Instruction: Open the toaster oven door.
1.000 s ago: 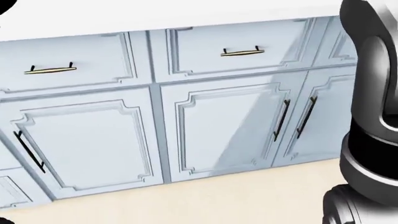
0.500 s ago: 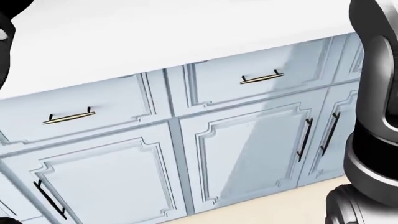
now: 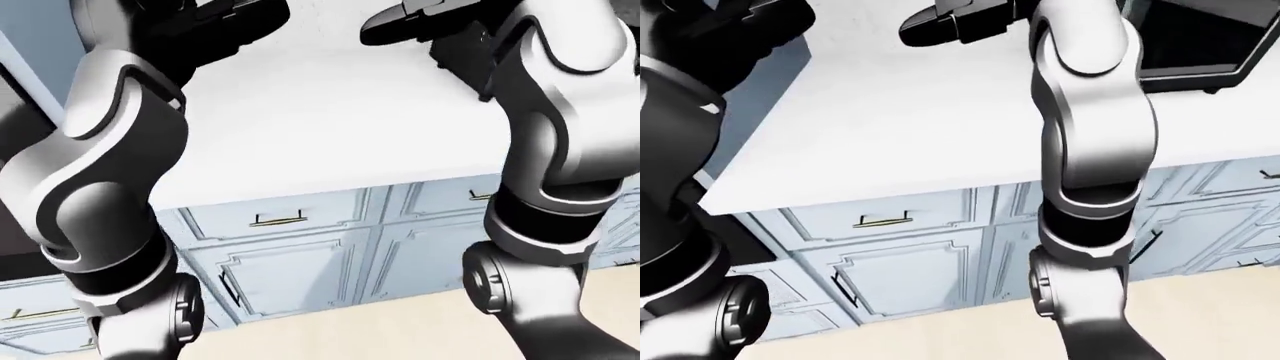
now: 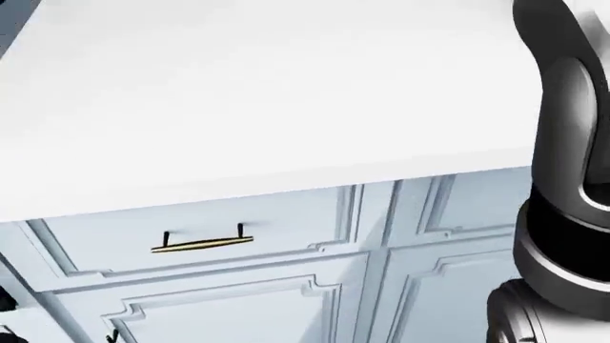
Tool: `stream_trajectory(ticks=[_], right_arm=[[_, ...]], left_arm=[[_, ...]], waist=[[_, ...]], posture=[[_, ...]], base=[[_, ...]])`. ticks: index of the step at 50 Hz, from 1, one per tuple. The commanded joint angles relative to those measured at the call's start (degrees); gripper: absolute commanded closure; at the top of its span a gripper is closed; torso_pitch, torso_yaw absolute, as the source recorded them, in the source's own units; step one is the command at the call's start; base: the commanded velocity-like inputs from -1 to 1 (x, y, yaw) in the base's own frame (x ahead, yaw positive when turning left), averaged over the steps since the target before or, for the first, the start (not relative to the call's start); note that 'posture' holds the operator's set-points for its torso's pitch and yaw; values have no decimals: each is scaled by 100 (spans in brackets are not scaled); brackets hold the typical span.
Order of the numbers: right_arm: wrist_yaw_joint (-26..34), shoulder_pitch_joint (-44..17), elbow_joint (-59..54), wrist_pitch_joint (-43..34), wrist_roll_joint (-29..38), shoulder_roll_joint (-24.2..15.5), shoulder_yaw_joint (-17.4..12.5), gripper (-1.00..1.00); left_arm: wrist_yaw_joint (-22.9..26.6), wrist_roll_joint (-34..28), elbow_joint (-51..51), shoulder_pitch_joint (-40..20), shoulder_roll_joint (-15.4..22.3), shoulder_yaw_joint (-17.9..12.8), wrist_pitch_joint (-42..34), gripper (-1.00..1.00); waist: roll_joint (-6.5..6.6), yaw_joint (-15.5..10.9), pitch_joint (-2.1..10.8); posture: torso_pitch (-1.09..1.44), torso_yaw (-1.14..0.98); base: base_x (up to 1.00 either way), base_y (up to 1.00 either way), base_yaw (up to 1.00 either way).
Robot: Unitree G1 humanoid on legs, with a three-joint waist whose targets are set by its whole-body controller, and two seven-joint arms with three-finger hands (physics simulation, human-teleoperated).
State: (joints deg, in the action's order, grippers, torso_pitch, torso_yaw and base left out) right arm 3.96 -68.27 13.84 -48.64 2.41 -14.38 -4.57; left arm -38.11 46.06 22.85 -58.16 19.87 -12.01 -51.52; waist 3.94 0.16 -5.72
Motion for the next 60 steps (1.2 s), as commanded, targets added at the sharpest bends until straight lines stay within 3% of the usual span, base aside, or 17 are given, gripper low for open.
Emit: stream_trajectory(ticks=[1,4,12,14,16,17,19,23,25,27,29,44,46,48,51,57,60], right_arm=[[-77,-95,-36,63,-22,-105,-170,-100],[-122,-123,3,42,-74,-121,-167,-100],[-189,-91,7,120,-144,-100,-112,-100],[-192,-89,30,112,-140,-96,-97,-100],[-146,-83,33,136,-126,-96,-48,-100],[-122,-90,42,157,-74,-111,-6,-100],[-106,-89,49,177,-38,-95,-26,-100],[-98,-107,86,159,-52,-43,-92,-100],[-112,-94,57,179,-74,-33,-90,-100],[-122,-103,60,177,-89,-39,-96,-100],[-116,-90,50,207,-92,-43,-70,-100],[-19,-98,84,296,65,43,-53,-100],[-37,-92,64,296,42,54,-50,-100],[-45,-113,44,279,29,51,-48,-100],[-55,-99,31,293,10,50,-45,-100],[-42,-85,49,310,33,32,16,-100],[32,-64,49,323,99,58,73,-100]], left_arm=[[59,9,-13,-135,-30,121,48,-100],[54,9,1,-148,-34,112,26,-100],[114,-65,-34,-120,-58,138,69,-100],[125,-79,-25,-104,-66,139,70,-100],[127,-90,-9,-99,-78,141,60,-100],[130,-95,-7,-96,-82,138,57,-100],[131,-101,8,-90,-90,141,47,-100],[117,-97,29,-99,-100,134,13,-100],[104,-84,38,-109,-102,123,-5,-100],[105,-84,31,-109,-102,125,-3,-100],[98,-73,37,-117,-103,122,-11,-100],[109,-83,28,-94,-92,134,23,-100],[107,-83,37,-93,-98,135,18,-100],[122,-99,20,-89,-100,139,28,-100],[120,-107,27,-95,-107,142,18,-100],[162,-162,5,-81,-130,158,44,-100],[170,-177,22,-76,-144,161,35,-100]], waist=[[-29,62,146],[-61,13,468],[-131,203,361],[-316,187,407],[-1215,266,308],[-910,190,88],[-824,218,235],[-682,109,204],[-599,40,319],[-189,110,110],[100,154,158],[-267,84,380],[-251,19,481],[66,86,362],[98,95,415],[77,105,224],[-649,-36,231]], posture=[[0,0],[0,0],[0,0],[0,0],[0,0],[0,0],[0,0],[0,0],[0,0],[0,0],[0,0],[0,0],[0,0],[0,0],[0,0],[0,0],[0,0]], base=[[-27,-100,0],[-27,-100,0],[-26,-98,0],[-9,-60,0],[0,0,0],[0,0,0],[0,0,0],[0,-1,0],[0,-47,0],[0,-88,0],[0,-23,0],[0,0,0],[0,-16,0],[0,-100,0],[0,-100,0],[0,-83,0],[0,0,0]])
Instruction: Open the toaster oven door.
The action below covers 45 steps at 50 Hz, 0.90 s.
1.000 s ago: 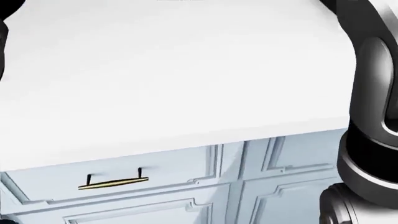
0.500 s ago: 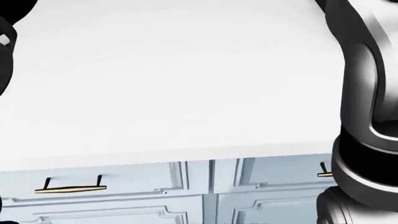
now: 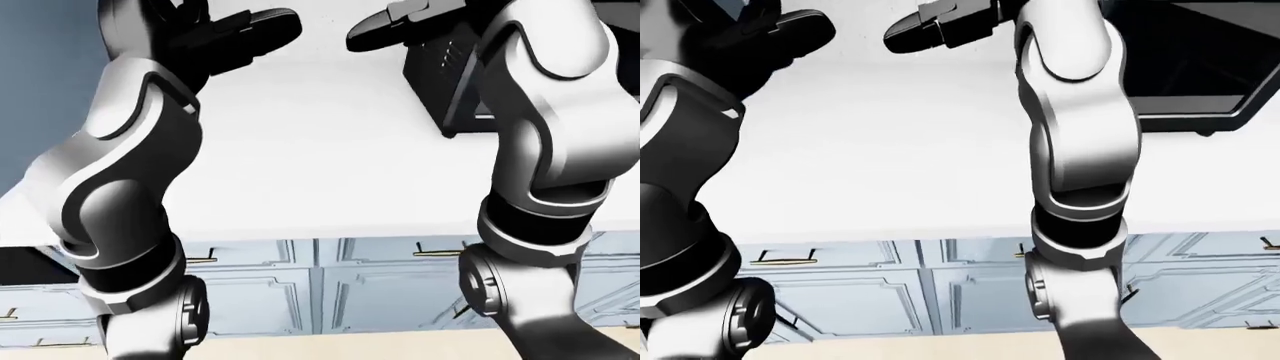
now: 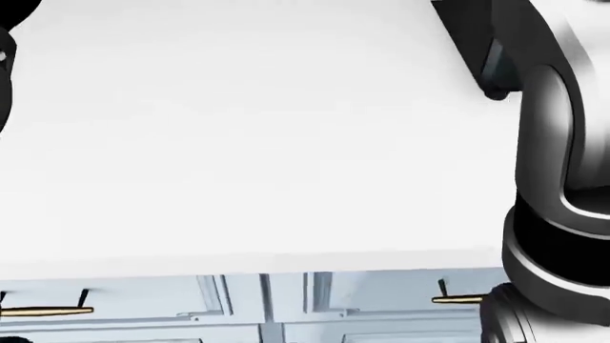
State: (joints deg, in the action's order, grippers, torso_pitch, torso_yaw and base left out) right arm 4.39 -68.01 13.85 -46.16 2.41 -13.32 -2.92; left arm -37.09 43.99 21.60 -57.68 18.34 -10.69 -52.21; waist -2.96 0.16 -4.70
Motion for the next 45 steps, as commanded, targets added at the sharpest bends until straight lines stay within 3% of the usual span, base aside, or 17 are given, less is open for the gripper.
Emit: stream_trajectory(ticks=[1,2,9,15,19,22,24,29,35,36,37,38,39,40,43,44,45], right_arm=[[10,-117,78,57,113,-46,-109,-100],[21,-127,78,62,153,-59,-106,-100],[75,-109,5,50,297,-7,-134,-100],[92,-107,33,94,370,-17,-102,-100],[117,-104,75,114,374,8,-134,-100],[121,-102,91,114,370,12,-131,-100],[112,-101,99,132,363,14,-142,-100],[99,-102,85,126,313,32,-159,-100],[63,-102,101,118,242,31,-169,-100],[56,-104,107,108,220,38,-169,-100],[52,-108,111,94,218,36,-153,-100],[48,-103,93,86,217,35,-144,-100],[45,-103,68,66,228,32,-128,-100],[59,-112,72,53,232,34,-109,-100],[99,-99,69,51,300,24,-76,-100],[93,-115,70,41,314,34,-84,-100],[102,-117,62,40,327,36,-79,-100]], left_arm=[[69,27,149,-120,6,25,101,-100],[68,25,152,-122,3,25,96,-100],[77,0,163,-114,-23,44,84,-100],[53,21,187,-122,-33,18,52,-100],[54,36,190,-110,-24,11,60,-100],[56,37,190,-107,-16,14,65,-100],[46,43,191,-115,-16,13,60,-100],[65,14,176,-98,-30,38,85,-100],[62,7,181,-98,-43,35,74,-100],[57,7,193,-100,-46,39,67,-100],[58,6,201,-101,-44,40,62,-100],[65,1,189,-99,-44,36,69,-100],[68,0,190,-95,-44,35,70,-100],[67,0,196,-95,-44,35,65,-100],[56,6,205,-102,-44,30,48,-100],[57,5,207,-101,-43,31,48,-100],[52,6,206,-103,-46,30,46,-100]], waist=[[-279,69,203],[64,2,21],[212,-21,201],[487,17,-1],[584,104,37],[980,175,170],[755,149,-18],[661,122,326],[527,352,326],[538,329,508],[148,269,599],[135,175,505],[-104,267,266],[-199,306,413],[108,258,183],[223,299,328],[460,220,194]], posture=[[0,0],[0,0],[0,0],[0,0],[0,0],[0,0],[0,0],[0,0],[0,0],[0,0],[0,0],[0,0],[0,0],[0,0],[0,0],[0,0],[0,0]], base=[[0,0,0],[0,0,0],[6,0,0],[55,0,0],[97,3,0],[100,0,0],[100,-1,0],[95,-7,0],[62,-60,0],[18,-48,0],[0,-19,0],[0,-18,0],[-67,-80,0],[-71,-80,0],[-71,-79,0],[-71,-79,0],[-71,-77,0]])
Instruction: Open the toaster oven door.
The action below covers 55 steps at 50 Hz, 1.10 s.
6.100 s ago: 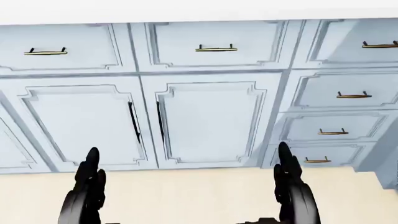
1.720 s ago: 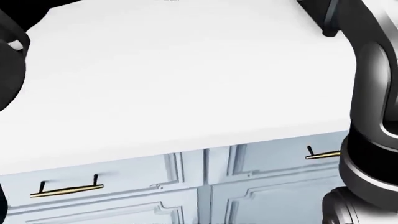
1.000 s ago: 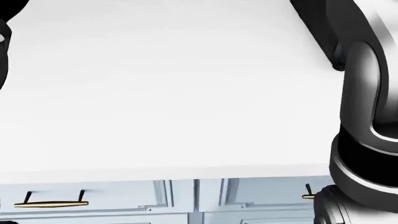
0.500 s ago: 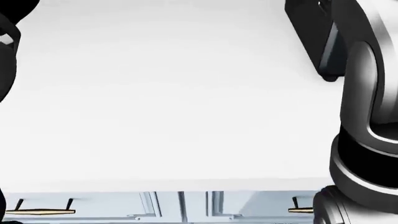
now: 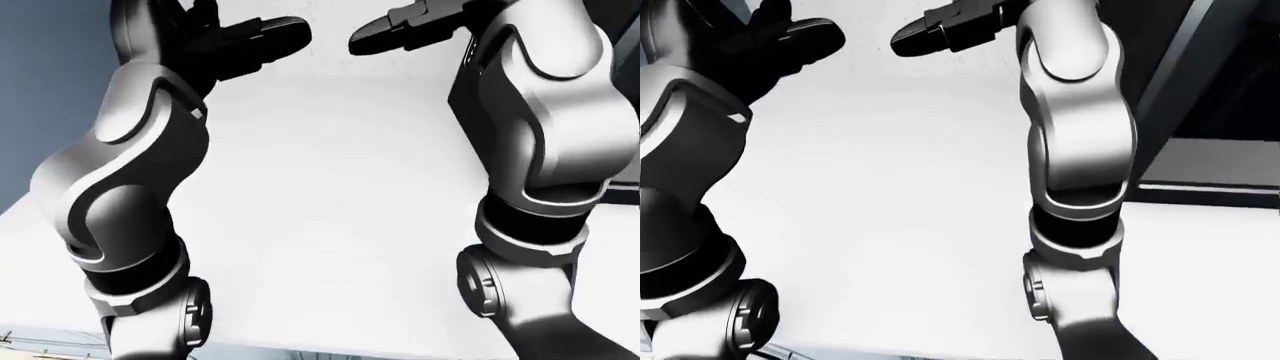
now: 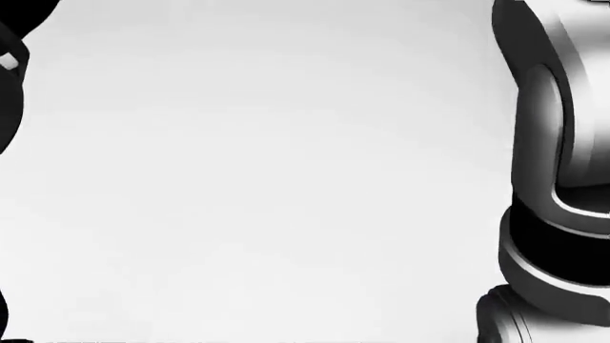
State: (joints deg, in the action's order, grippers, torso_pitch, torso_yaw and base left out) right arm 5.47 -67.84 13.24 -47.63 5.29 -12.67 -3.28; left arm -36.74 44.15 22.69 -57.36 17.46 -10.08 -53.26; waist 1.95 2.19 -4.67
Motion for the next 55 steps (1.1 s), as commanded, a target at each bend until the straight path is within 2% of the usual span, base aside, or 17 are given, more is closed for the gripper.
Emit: stream_trajectory(ticks=[1,2,5,9,10,14,18,25,28,29,32,33,36,38,40,45,55], right_arm=[[-2,-136,121,190,45,-24,-42,-100],[6,-132,128,210,42,-7,-47,-100],[13,-125,132,255,44,9,-62,-100],[13,-116,138,292,83,19,-41,-100],[15,-117,150,292,82,22,-50,-100],[11,-117,161,293,90,27,-55,-100],[13,-127,164,271,96,28,-48,-100],[27,-100,152,290,117,28,-34,-100],[69,-103,128,311,180,12,-9,-100],[91,-105,126,337,186,16,-10,-100],[149,-97,148,382,216,25,-11,-100],[153,-96,148,380,222,28,-15,-100],[74,-125,91,307,168,56,-96,-100],[61,-121,120,291,155,43,-78,-100],[50,-119,120,282,150,39,-73,-100],[79,-90,140,306,150,58,-21,-100],[121,-91,134,368,255,83,5,-100]], left_arm=[[15,-9,100,-137,42,-30,148,-100],[16,-13,98,-136,40,-25,149,-100],[27,-30,91,-134,31,-11,165,-100],[37,-46,100,-124,17,-9,160,-100],[36,-46,108,-123,13,-7,155,-100],[60,-50,139,-126,8,-6,162,-100],[79,-52,127,-117,-5,-11,186,-100],[78,-47,115,-105,-6,-9,212,-100],[80,-57,114,-97,-13,2,220,-100],[84,-68,110,-95,-16,10,222,-100],[84,-74,107,-104,-21,7,215,-100],[87,-77,104,-105,-23,7,217,-100],[94,-88,94,-112,-27,7,217,-100],[85,-81,98,-121,-30,4,203,-100],[86,-80,105,-120,-31,7,202,-100],[84,-78,123,-106,-40,11,197,-100],[88,-81,125,-96,-40,13,207,-100]], waist=[[275,-5,355],[460,-78,385],[377,-128,508],[-412,-294,26],[-278,-228,-58],[-168,-231,82],[209,-56,170],[-144,-188,168],[-139,-231,152],[-119,-244,304],[-167,-226,-168],[-162,-239,-178],[-386,-276,-6],[-709,-343,346],[-528,-326,155],[-48,-229,169],[-193,-204,207]], posture=[[0,0],[0,0],[0,0],[0,0],[0,0],[0,0],[0,0],[0,0],[0,0],[0,0],[0,0],[0,0],[0,0],[0,0],[0,0],[0,0],[0,0]], base=[[-70,-79,0],[-71,-61,0],[-46,-27,0],[0,0,0],[0,0,0],[0,0,0],[0,0,0],[0,0,0],[0,0,0],[11,0,0],[71,0,0],[95,0,0],[59,0,0],[8,0,0],[3,0,0],[0,0,0],[0,0,0]])
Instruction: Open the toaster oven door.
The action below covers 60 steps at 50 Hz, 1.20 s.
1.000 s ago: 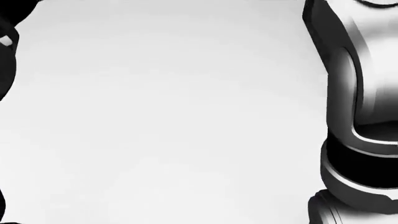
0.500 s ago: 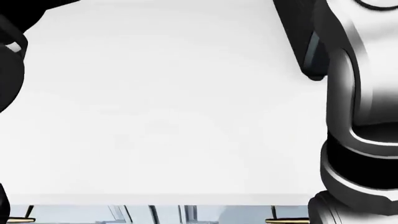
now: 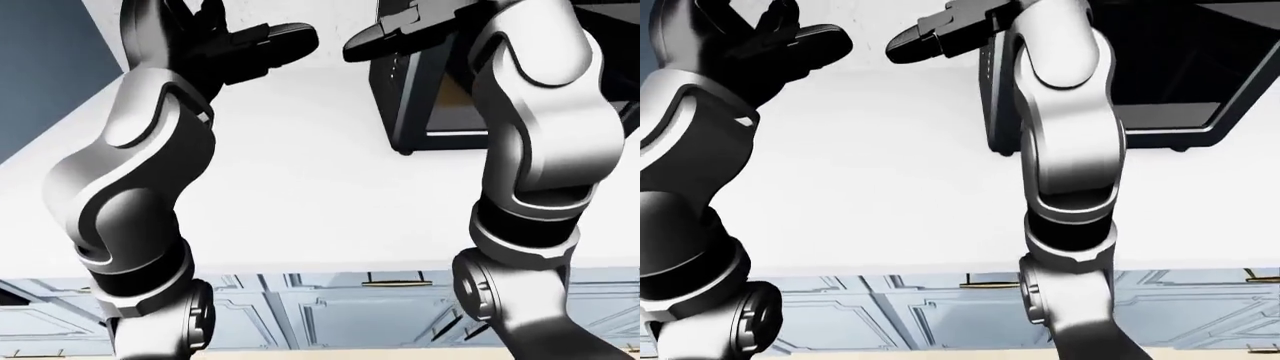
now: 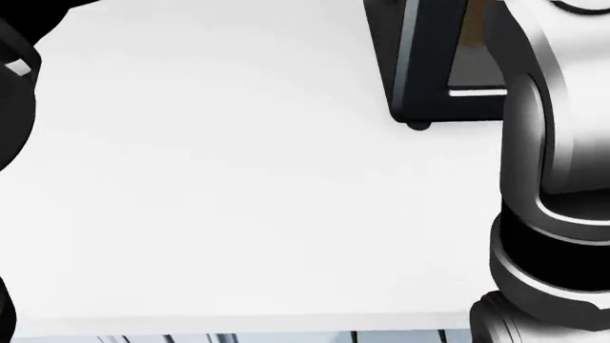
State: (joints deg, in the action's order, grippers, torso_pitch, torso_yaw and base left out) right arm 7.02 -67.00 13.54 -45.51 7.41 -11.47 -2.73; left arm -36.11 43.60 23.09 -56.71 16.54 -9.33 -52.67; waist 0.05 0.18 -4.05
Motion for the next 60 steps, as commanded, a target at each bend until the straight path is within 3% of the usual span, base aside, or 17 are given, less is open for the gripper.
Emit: stream_trajectory(ticks=[1,31,44,60], right_arm=[[-30,-161,99,167,51,-33,-49,-100],[-3,-179,105,163,101,-2,-69,-100],[-28,-195,145,127,87,-4,-54,-100],[-29,-204,155,148,132,18,-41,-100]], left_arm=[[25,-28,81,-163,50,-64,151,-100],[-61,-113,51,-203,83,-24,69,-100],[-58,-141,125,-221,36,-70,-29,-100],[-76,-106,107,-215,42,-92,28,-100]], waist=[[-9,-6,147],[33,26,189],[14,-5,581],[1,-68,1170]], posture=[[0,0],[-1,0],[-14,0],[-30,0]], base=[[0,0,0],[0,0,0],[0,0,0],[0,0,0]])
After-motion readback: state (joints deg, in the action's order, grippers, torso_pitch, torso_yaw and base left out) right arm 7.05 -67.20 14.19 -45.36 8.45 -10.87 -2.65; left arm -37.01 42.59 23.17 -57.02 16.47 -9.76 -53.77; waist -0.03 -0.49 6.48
